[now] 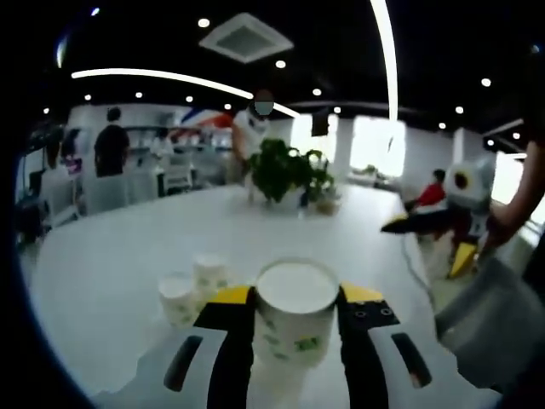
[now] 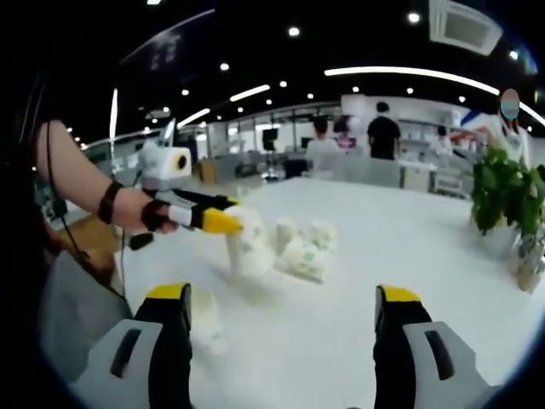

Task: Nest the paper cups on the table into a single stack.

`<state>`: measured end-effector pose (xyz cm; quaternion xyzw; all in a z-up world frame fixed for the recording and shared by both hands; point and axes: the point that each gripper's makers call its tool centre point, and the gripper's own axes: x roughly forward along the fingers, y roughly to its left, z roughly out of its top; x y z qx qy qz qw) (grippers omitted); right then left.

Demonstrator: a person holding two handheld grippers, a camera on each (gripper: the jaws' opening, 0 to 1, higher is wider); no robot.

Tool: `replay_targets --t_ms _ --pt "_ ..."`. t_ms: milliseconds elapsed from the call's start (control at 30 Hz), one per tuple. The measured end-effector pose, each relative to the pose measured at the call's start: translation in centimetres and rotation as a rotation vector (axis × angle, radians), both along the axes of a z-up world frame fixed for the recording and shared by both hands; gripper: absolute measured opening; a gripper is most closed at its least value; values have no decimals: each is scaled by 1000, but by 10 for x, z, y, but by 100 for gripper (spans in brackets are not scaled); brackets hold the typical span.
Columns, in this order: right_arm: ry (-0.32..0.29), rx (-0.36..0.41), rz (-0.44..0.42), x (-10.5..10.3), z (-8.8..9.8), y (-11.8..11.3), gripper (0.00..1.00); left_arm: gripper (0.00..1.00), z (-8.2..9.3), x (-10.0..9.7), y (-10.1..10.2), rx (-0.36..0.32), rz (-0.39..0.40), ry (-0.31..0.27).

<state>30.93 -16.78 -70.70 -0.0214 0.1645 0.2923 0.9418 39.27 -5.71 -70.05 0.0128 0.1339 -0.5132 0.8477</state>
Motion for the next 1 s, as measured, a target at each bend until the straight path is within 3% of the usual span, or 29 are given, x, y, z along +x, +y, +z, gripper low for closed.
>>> replay_targets --t_ms 467,1000 --pt "-5 16 3 -2 3 14 87 36 14 -15 8 -12 -9 -17" --pt "-5 36 27 -4 4 29 85 36 47 -29 -1 -61 -42 -51"
